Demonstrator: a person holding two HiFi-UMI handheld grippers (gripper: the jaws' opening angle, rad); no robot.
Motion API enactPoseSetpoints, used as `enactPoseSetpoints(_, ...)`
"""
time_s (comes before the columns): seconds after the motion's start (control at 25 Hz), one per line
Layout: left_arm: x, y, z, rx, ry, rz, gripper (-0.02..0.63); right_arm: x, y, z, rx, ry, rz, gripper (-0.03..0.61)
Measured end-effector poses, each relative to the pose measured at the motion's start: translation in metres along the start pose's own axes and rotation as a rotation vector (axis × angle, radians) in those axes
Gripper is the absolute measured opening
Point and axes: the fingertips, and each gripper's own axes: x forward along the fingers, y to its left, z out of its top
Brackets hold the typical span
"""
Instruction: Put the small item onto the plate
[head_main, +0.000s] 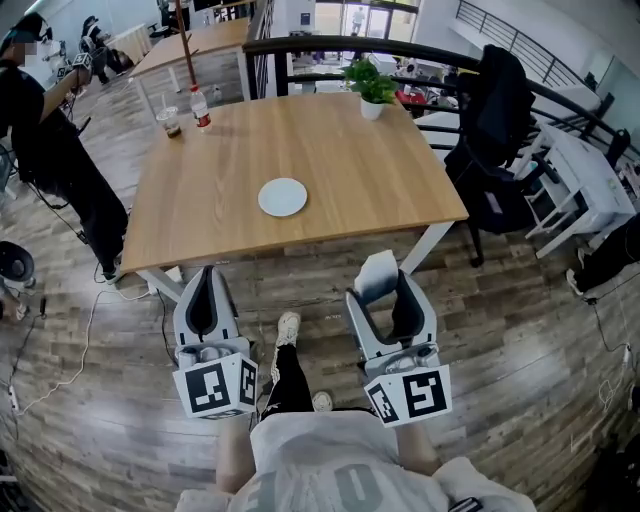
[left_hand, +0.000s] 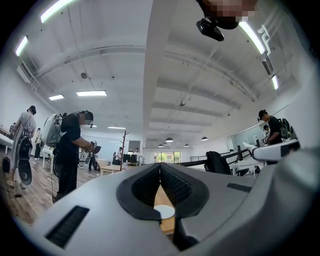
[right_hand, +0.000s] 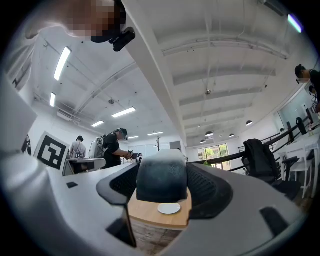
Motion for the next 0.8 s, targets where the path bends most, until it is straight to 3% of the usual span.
enactPoseSetpoints(0.4, 0.096, -0.011, -0.008, -0.017, -0.023, -0.071, 0.008, 0.074, -0.040, -0.007, -0.029, 0.026, -0.039, 0.310)
enactPoseSetpoints(0.8, 0.230, 0.044, -0.036, -0.010, -0.005, -0.079, 0.008, 0.233, -0.050, -0.028, -0.014, 0.058, 0.002, 0.310)
